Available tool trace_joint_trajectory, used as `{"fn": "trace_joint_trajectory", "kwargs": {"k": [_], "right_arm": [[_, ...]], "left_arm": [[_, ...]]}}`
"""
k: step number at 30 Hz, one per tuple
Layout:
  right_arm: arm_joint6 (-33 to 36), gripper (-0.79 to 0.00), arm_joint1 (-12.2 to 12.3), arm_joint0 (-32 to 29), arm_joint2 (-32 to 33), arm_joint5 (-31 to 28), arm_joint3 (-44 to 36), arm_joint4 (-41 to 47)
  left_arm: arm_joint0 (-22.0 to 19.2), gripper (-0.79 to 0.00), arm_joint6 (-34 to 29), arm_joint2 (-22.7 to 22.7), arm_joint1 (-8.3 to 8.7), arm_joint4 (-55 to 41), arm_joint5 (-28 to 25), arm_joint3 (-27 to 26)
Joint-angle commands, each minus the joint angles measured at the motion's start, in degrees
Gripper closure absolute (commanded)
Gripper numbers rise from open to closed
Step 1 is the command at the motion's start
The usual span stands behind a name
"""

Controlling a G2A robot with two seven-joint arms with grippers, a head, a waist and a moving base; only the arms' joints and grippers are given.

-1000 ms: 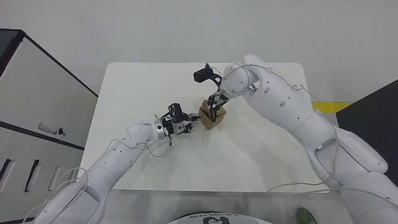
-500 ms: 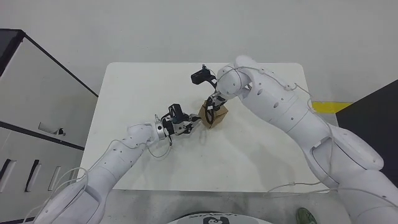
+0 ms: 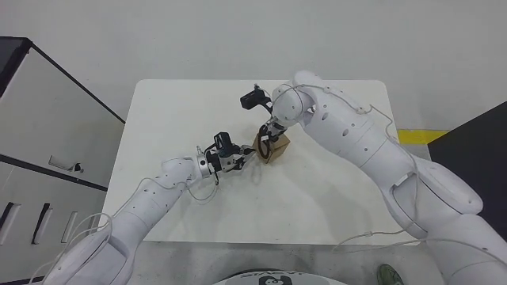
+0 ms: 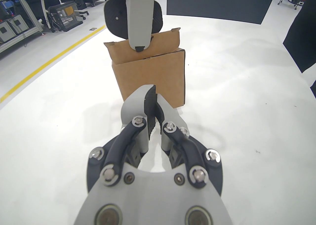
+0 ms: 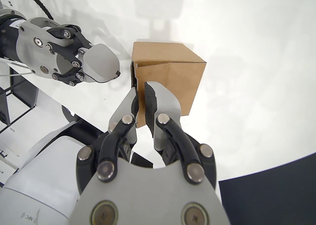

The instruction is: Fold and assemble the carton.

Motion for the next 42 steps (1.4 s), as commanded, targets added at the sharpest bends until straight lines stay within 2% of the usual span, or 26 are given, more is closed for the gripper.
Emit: {"fn": "trace_joint_trajectory", "kwargs": {"k": [1, 20, 42], "right_arm": [[0.02, 0.0, -0.3, 0.16, -0.21, -0.2, 0.46, 0.01], [-1.03, 0.0, -3.78, 1.59, -2.18, -1.92, 6.55, 0.54], [-1.31, 0.0, -6.64, 2.17, -2.59, -3.83, 12.39, 0.96]], "left_arm": [[0.0, 0.0, 0.02, 0.0, 0.01, 0.01, 0.0, 0.01], [-0.04, 0.0, 0.63, -0.03, 0.08, 0.05, -0.18, 0.38], [-0.21, 0.0, 0.45, -0.26, 0.26, 0.06, -0.66, 0.58]]}}
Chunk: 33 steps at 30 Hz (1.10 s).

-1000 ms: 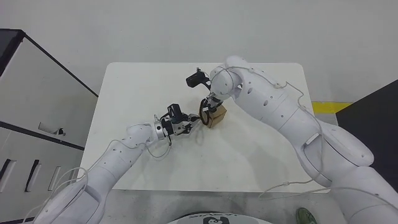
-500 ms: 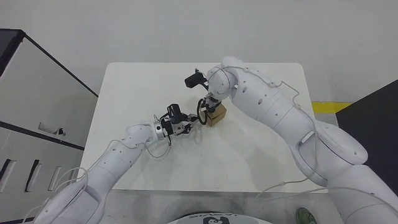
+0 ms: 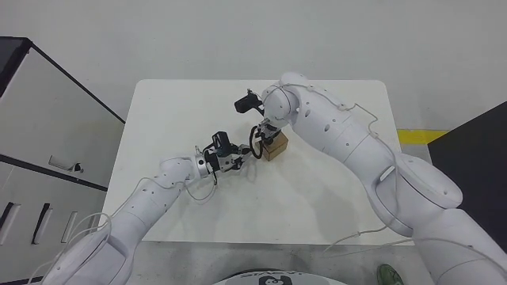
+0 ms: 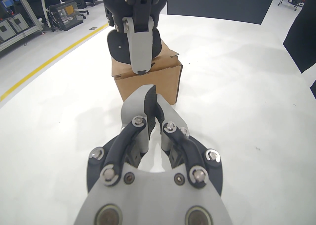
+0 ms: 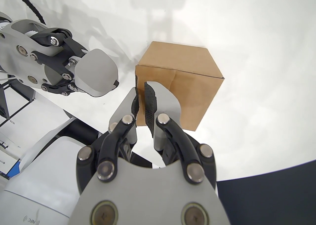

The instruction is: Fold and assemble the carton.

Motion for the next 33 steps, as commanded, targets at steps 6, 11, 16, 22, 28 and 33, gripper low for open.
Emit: {"fn": "trace_joint_trajectory", "kwargs": {"k": [6, 11, 16, 22, 28, 33], "right_arm": [[-0.36, -0.009, -0.65, 0.42, 0.38, -0.25, 1.3, 0.02], [-0.69, 0.0, -0.82, 0.54, 0.96, -0.24, 1.57, -0.13], [-0.72, 0.0, -0.9, 0.47, 1.43, -0.21, 1.63, -0.53], [-0.56, 0.0, -0.98, 0.3, 2.0, -0.5, 1.84, -0.7], [-0.4, 0.0, -1.26, 0.1, 2.25, -1.17, 2.93, -0.68], [-0.44, 0.0, -1.6, 0.13, 2.44, -1.69, 4.12, -0.53]], "left_arm": [[-0.23, 0.0, -0.04, 0.03, -0.04, -0.16, -0.3, 0.22], [-0.47, 0.0, 0.08, 0.09, -0.08, -0.16, -0.38, 0.55], [-0.73, 0.0, 0.21, 0.18, -0.15, -0.17, -0.45, 0.89], [-1.01, 0.0, 0.36, 0.34, -0.27, -0.2, -0.48, 1.28], [-1.25, 0.0, 0.49, 0.49, -0.39, -0.28, -0.45, 1.65], [-1.4, 0.0, 0.44, 0.62, -0.48, -0.35, -0.56, 1.87]]}}
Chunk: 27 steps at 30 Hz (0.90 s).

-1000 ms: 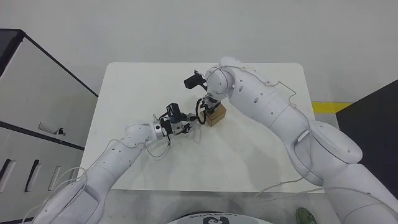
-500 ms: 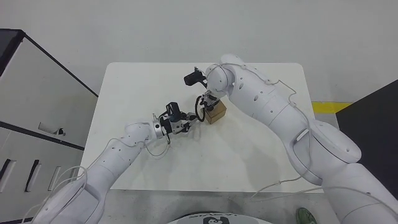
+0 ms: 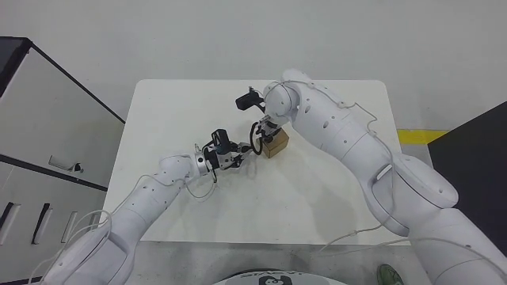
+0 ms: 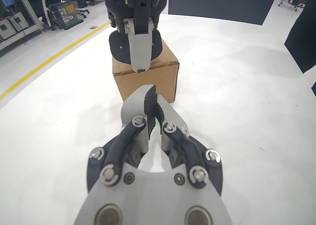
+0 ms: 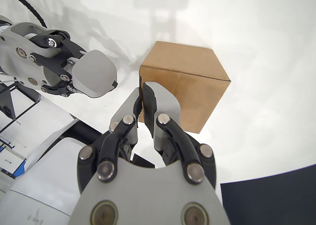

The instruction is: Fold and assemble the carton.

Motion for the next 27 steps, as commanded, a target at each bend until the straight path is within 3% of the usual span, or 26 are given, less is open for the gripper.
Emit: {"fn": "trace_joint_trajectory", "kwargs": {"k": [1, 27], "right_arm": [[-0.07, 0.0, -0.13, 0.01, 0.12, -0.18, 0.42, 0.17], [-0.71, 0.0, 0.84, -1.17, 3.78, 0.77, -1.09, -1.7]], "left_arm": [[-0.05, 0.0, 0.05, 0.05, -0.03, 0.04, -0.01, 0.08], [-0.4, 0.0, 0.33, 0.54, -0.38, -0.14, 0.16, 0.7]]}}
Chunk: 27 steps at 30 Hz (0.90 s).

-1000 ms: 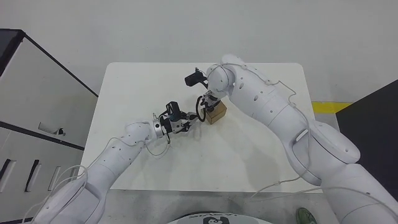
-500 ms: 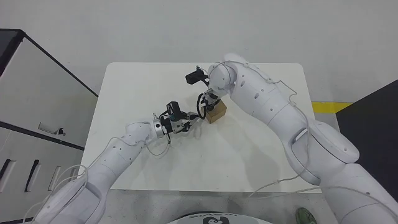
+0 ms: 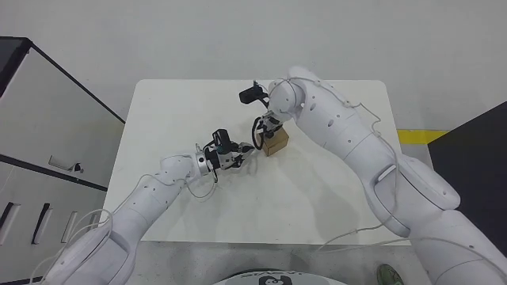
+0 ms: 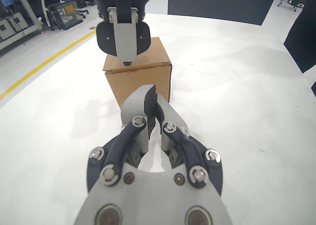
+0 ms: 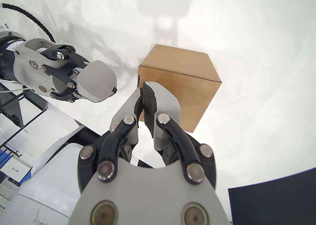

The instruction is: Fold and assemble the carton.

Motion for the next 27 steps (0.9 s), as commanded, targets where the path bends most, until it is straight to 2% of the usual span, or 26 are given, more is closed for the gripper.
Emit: {"fn": "trace_joint_trajectory", "kwargs": {"k": [1, 22, 23, 25, 26, 27], "right_arm": [[0.23, 0.0, -0.02, -0.19, 0.0, -0.19, 0.16, -0.1], [-0.44, 0.0, -0.85, 0.65, 1.57, -1.76, 3.04, 1.27], [-0.72, -0.04, -0.63, 0.67, 2.34, -2.01, 2.97, 1.91], [-0.91, -0.203, 0.02, 0.51, 3.98, -2.91, 2.68, 2.9], [-1.06, -0.274, 0.46, 0.35, 4.93, -3.36, 2.38, 3.22], [-1.31, -0.379, 0.95, 0.07, 6.06, -3.63, 1.99, 3.76]], "left_arm": [[-0.04, 0.0, 0.01, 0.02, -0.02, -0.01, 0.01, 0.05], [-0.89, 0.0, -0.18, 0.29, -0.32, -0.12, -0.27, 0.87], [-0.95, 0.0, -0.23, 0.29, -0.33, -0.11, -0.26, 0.9], [-1.08, 0.0, -0.35, 0.32, -0.35, -0.03, -0.3, 0.91], [-1.13, -0.046, -0.44, 0.33, -0.36, -0.01, -0.28, 0.88], [-1.17, -0.169, -0.53, 0.35, -0.37, 0.02, -0.31, 0.79]]}}
